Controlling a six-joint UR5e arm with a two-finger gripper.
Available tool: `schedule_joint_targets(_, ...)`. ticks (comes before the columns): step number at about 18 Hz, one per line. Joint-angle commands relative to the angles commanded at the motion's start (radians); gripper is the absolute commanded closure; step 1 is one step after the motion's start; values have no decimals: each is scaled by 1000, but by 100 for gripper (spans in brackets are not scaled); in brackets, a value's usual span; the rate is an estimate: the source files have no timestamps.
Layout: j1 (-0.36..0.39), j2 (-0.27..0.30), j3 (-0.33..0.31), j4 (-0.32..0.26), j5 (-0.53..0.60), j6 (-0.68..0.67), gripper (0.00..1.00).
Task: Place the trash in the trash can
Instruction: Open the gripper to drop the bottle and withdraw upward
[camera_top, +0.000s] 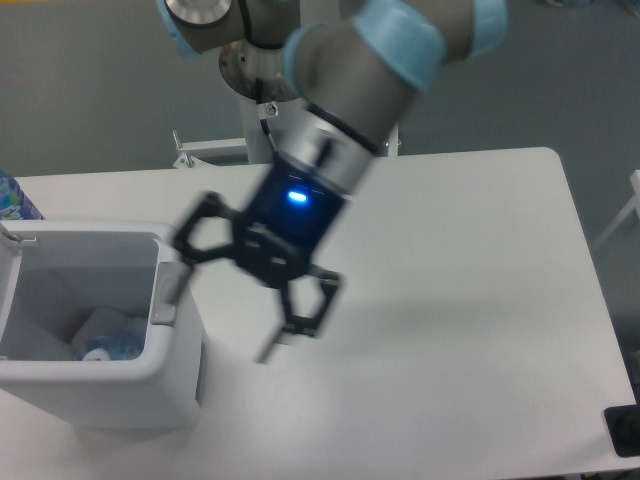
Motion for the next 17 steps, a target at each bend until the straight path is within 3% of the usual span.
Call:
schedule_joint_targets(4, 45, -32, -37, 0, 316, 175, 0)
schedule_joint_targets(6, 46, -45, -37, -3, 419, 223, 0)
schedule_joint_targets(12, 45, -83, -38, -8, 612, 390, 0)
schedule_joint_targets(17, 35, -80, -46, -87, 750, 470, 0)
